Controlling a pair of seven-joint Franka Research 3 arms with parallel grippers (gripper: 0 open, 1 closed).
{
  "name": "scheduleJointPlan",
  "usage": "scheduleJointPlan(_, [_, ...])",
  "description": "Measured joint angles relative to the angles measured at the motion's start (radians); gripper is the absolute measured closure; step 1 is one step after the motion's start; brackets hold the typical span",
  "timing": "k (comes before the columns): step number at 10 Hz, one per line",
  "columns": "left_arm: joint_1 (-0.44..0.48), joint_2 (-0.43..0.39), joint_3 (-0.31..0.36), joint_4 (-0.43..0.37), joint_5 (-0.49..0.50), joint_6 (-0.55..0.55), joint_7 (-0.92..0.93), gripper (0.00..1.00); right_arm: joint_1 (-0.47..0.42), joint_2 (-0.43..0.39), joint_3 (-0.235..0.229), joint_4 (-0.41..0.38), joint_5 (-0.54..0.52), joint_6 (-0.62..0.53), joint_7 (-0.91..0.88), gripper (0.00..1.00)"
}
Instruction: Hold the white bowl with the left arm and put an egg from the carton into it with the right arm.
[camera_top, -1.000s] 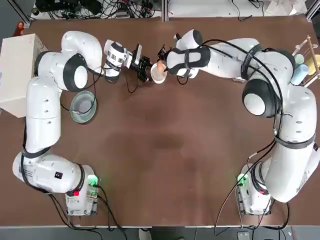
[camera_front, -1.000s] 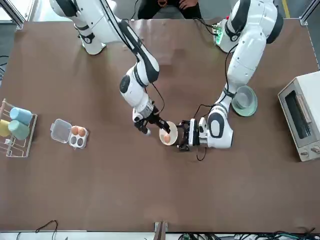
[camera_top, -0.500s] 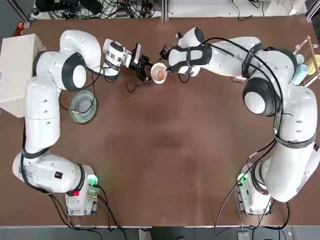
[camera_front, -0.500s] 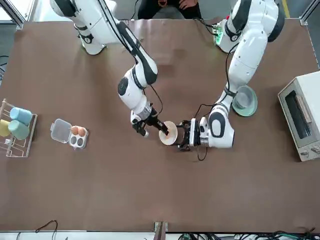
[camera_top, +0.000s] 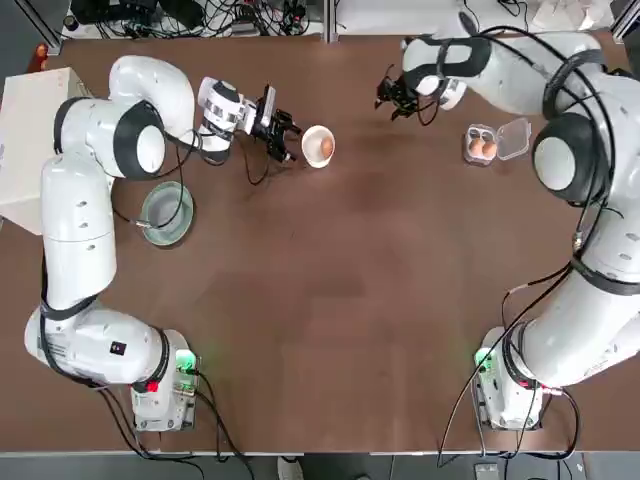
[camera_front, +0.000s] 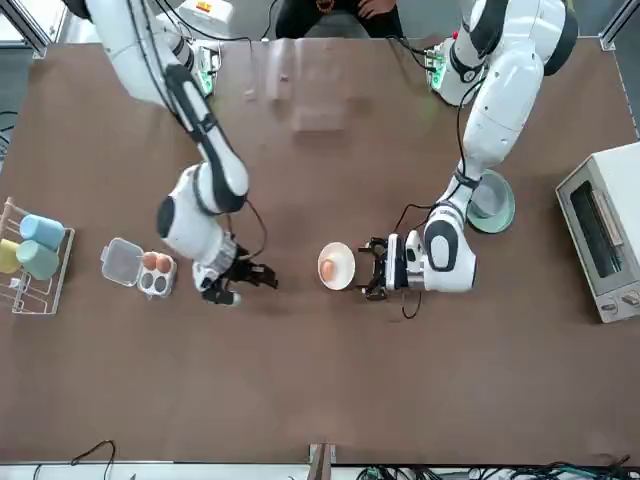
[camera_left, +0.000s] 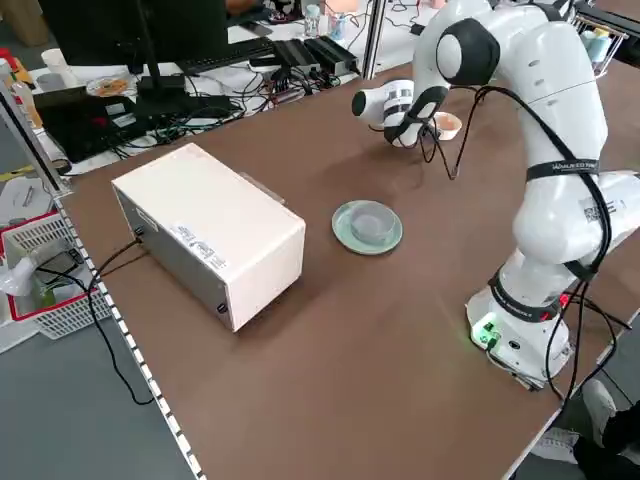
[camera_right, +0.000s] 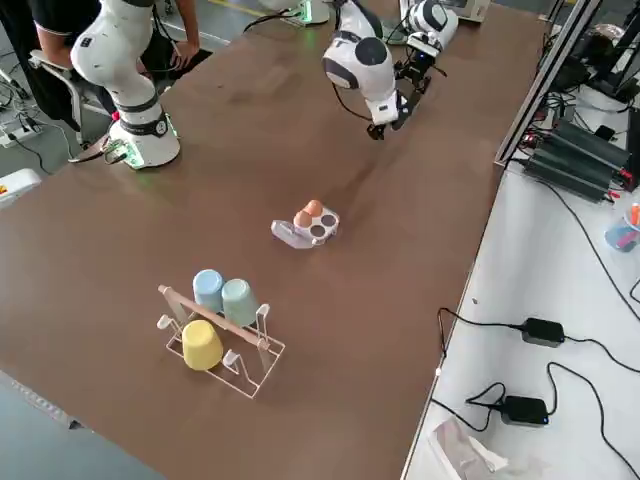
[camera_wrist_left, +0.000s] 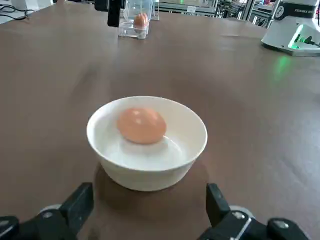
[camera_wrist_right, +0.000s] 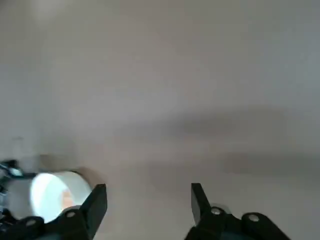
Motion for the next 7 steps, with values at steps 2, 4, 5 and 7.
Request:
scheduleJointPlan(2, [0.059, -0.06, 0.003, -0.044, 0.023, -0.001, 0.01, 0.0, -0.134, -0.076, 0.001, -0.043, -0.226, -0.15, -0.069, 0.22])
scheduleJointPlan(4, [0.145, -0.141, 0.004, -0.083, 0.105, -0.004, -0.043, 0.0, -0.23, -0.167, 0.002, -0.041, -0.42, -0.311, -0.082, 0.09])
scheduleJointPlan(5, [0.186, -0.178, 0.003, -0.084, 0.214, -0.004, -0.158, 0.0, -0.26, -0.212, 0.002, -0.039, -0.462, -0.389, -0.085, 0.0])
scheduleJointPlan(7, [0.321, -0.241, -0.047, -0.054, 0.433, -0.082, -0.402, 0.0, -0.303, -0.282, -0.008, -0.01, -0.487, -0.537, -0.087, 0.0])
